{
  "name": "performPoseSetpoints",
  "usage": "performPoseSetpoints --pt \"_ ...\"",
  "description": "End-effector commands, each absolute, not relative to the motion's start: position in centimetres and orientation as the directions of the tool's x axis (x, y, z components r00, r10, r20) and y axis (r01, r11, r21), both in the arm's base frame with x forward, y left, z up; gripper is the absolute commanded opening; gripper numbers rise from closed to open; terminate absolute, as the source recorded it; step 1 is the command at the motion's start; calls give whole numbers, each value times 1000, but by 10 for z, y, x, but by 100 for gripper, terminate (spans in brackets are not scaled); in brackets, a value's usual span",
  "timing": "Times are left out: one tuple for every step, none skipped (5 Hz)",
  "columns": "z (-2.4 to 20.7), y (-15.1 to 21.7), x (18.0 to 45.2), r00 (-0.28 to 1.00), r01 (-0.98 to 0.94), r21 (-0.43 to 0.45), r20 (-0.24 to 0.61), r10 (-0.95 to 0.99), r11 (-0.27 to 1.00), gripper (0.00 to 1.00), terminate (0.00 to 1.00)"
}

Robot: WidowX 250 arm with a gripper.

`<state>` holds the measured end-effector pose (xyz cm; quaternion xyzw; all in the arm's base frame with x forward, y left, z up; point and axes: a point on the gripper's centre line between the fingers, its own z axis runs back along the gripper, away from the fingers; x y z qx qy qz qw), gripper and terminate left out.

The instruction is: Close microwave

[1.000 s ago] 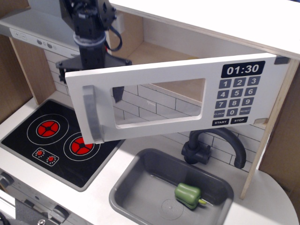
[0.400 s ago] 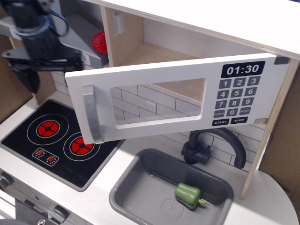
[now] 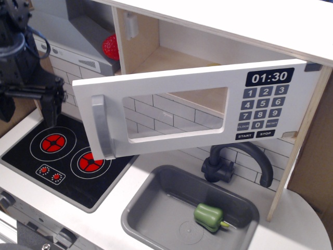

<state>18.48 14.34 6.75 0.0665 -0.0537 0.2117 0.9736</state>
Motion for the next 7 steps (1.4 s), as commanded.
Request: performPoseSetpoints --pt "69 122 160 942 -328 130 123 313 936 100 0" --pt "68 100 154 948 -296 104 157 278 949 100 0" --pt "67 87 165 929 -331 79 202 310 940 100 0" --pt "75 83 183 901 -375 41 248 355 926 100 0" --pt "78 86 204 880 -420 31 260 399 907 100 0" --pt "78 89 214 864 -434 33 299 406 900 100 0" --pt "96 98 231 820 -476 -21 351 452 879 100 0"
